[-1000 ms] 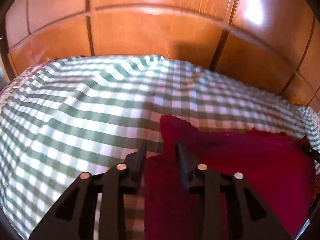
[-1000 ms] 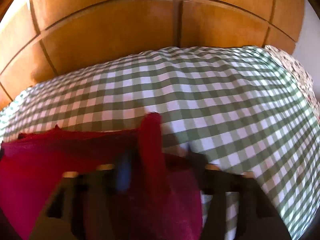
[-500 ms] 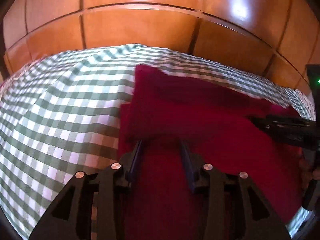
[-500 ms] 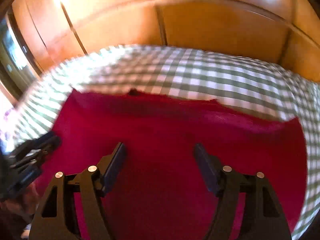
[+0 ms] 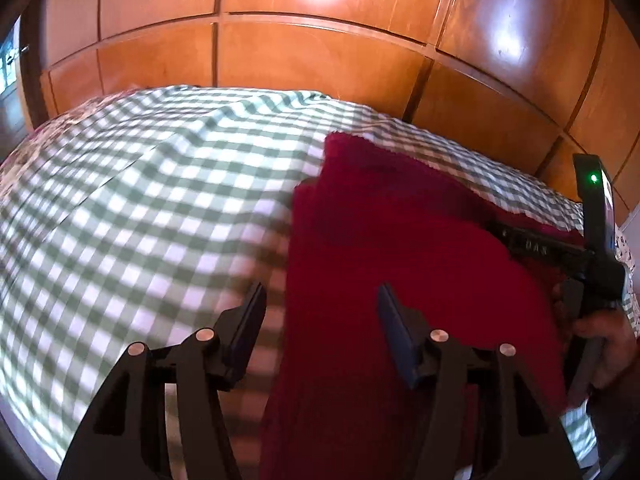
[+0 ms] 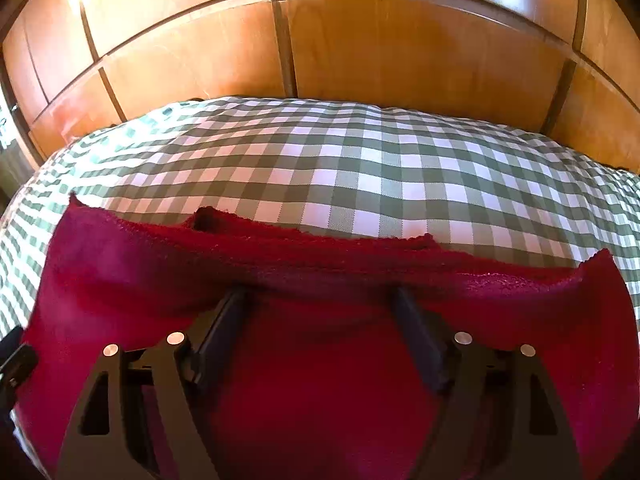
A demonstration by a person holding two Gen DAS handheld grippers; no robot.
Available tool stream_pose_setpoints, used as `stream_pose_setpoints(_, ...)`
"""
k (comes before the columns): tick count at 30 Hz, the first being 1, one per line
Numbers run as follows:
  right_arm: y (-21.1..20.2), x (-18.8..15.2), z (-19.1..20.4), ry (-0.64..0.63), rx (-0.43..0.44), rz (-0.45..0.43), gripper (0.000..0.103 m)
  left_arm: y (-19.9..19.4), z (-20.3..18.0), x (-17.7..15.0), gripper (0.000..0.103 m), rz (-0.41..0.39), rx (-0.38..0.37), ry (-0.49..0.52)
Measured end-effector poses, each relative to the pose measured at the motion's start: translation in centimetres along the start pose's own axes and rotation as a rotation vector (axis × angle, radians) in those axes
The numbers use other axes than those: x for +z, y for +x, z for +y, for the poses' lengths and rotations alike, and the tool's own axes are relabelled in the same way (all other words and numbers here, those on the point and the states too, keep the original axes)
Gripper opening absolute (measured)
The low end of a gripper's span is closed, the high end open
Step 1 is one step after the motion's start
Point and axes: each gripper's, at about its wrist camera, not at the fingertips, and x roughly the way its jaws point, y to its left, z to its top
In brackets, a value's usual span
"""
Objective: Fold small clothes
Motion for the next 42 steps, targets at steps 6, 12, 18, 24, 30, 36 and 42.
stream_pose_setpoints(6, -1.7, -0.3, 0.5, -0.006, -0.031, -0.01, 0.084, -1.9, 1.1, -2.1, 0.058, -0.006, 0.03, 0.023)
stream_pose_setpoints(12, -6.1, -2.7, 0.2, 0.023, 0.022, -0.056, 0.086, -2.7, 1.8, -3.0, 0.058, -0.005, 0.026, 0.021)
stream_pose_setpoints(18, -10.4, -5.7, -0.4, 0.049, 0.097, -0.076, 0.086, -3.3, 2.2, -4.0, 0.058, 0.01, 0.013, 0.023)
stream_pose_setpoints(24, -11.9, -9.1, -1.3, 0.073, 0.08, -0.069, 0.086, -3.1, 2.6, -4.5, 0.037, 0.053, -0.036, 0.021)
stream_pose_setpoints(30, -10.5, -11.3, -2.1, 0.095, 0.088, -0.106, 0.089, -2.8, 3.3, -5.7, 0.009, 0.083, -0.107, 0.021)
stream_pose_setpoints(36, -10.0, -12.1, -1.6, 0.053, 0.058, -0.168, 0.094, -4.5, 6.1, -6.4, 0.026, 0.073, -0.21, -0.06)
stream_pose_setpoints(42, -9.8, -12.0, -1.5, 0.048, 0.073, -0.18, 0.099, -4.0, 6.4, -3.9, 0.03, 0.054, -0.25, -0.104)
